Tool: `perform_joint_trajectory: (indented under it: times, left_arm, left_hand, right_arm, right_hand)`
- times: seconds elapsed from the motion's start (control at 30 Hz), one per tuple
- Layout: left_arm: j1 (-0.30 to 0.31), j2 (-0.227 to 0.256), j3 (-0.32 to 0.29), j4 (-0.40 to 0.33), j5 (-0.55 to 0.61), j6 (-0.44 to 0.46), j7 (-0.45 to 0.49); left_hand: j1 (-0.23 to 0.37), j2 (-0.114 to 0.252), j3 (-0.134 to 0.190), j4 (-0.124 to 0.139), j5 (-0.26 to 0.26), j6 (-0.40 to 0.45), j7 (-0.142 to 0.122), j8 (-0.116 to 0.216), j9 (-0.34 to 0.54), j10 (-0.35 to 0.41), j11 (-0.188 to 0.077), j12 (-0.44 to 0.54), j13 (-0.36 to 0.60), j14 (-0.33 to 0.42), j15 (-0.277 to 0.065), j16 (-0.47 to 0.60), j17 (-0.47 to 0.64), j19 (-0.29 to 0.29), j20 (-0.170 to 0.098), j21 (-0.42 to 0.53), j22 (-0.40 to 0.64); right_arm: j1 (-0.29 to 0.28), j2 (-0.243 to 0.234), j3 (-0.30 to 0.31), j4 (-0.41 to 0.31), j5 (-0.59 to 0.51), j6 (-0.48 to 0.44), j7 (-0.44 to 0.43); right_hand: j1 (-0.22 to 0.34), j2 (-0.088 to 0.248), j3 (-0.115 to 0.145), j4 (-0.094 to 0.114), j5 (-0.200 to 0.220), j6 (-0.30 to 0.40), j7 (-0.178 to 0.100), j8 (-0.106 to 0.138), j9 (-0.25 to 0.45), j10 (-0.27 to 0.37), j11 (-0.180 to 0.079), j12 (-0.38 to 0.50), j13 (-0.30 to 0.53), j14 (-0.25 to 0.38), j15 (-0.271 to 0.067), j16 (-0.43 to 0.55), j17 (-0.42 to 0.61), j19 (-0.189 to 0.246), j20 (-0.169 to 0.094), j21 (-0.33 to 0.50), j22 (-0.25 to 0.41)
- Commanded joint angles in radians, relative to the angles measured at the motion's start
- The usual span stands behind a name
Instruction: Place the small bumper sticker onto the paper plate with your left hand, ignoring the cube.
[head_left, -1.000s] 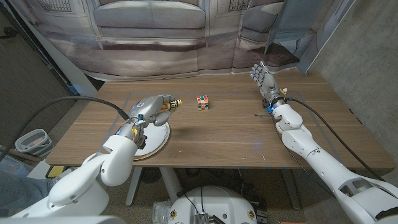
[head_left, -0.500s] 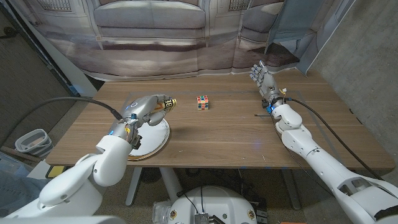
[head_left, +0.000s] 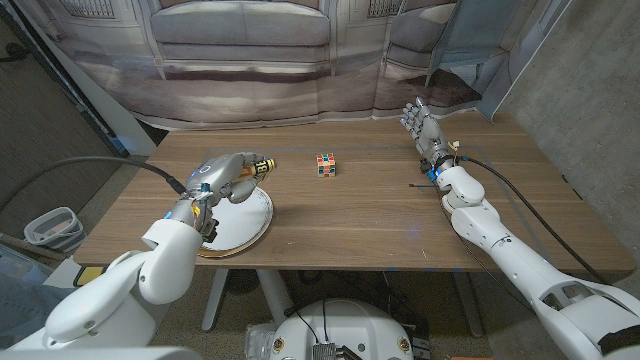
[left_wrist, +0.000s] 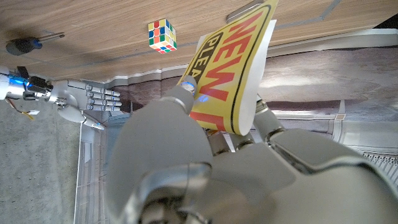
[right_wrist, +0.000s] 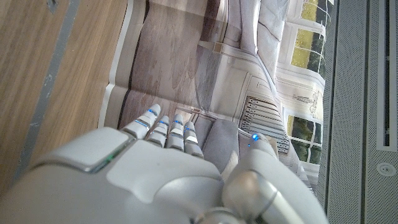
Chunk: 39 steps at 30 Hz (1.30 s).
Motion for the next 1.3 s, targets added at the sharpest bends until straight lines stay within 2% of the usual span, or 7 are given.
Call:
perform_joint_trajectory:
  times: [0.03,0.8,1.3]
  left_arm:
    - [0.062,-0.036,-0.059,-0.014,0.017,0.003,-0.006]
    - [0.101,-0.143,-0.168,0.041,-0.028,-0.083,-0.038]
    - [0.090,-0.169,-0.202,0.071,-0.034,-0.091,-0.074]
  left_hand:
    - [0.000,-0.011,0.007,0.003,-0.003,0.007,0.002,-0.002,0.004,0.010,-0.003,-0.001,0.002,0.007,-0.071,-0.002,0.006,0.004,-0.003,0.005,0.002]
    - [-0.003,-0.014,0.004,0.004,-0.003,0.018,0.000,0.000,0.004,0.017,-0.002,0.000,0.002,0.009,-0.074,-0.002,0.006,0.005,-0.002,0.007,0.002]
    - [-0.006,-0.016,0.003,0.005,-0.003,0.025,-0.004,0.001,0.004,0.022,-0.006,0.000,0.003,0.010,-0.075,-0.002,0.007,0.003,-0.001,0.008,0.002]
  right_arm:
    - [0.011,0.011,-0.006,0.020,0.001,0.004,0.010]
    - [0.017,0.020,-0.012,0.029,-0.002,-0.003,0.004]
    - [0.039,0.036,-0.020,0.055,-0.009,0.000,0.007]
  right_hand:
    - [0.003,0.011,-0.002,-0.001,-0.001,0.002,-0.003,-0.001,0.002,0.007,0.003,-0.001,0.004,0.007,0.003,0.001,0.003,0.006,-0.009,-0.003,0.003]
    - [0.003,0.013,-0.004,-0.002,-0.001,0.002,-0.003,-0.001,0.002,0.009,0.007,0.000,0.004,0.008,0.002,0.001,0.003,0.006,-0.009,-0.003,0.003]
    - [0.003,0.014,-0.005,-0.003,-0.001,0.002,-0.004,-0.001,0.002,0.007,0.005,-0.001,0.004,0.008,0.002,0.001,0.003,0.006,-0.009,-0.003,0.003]
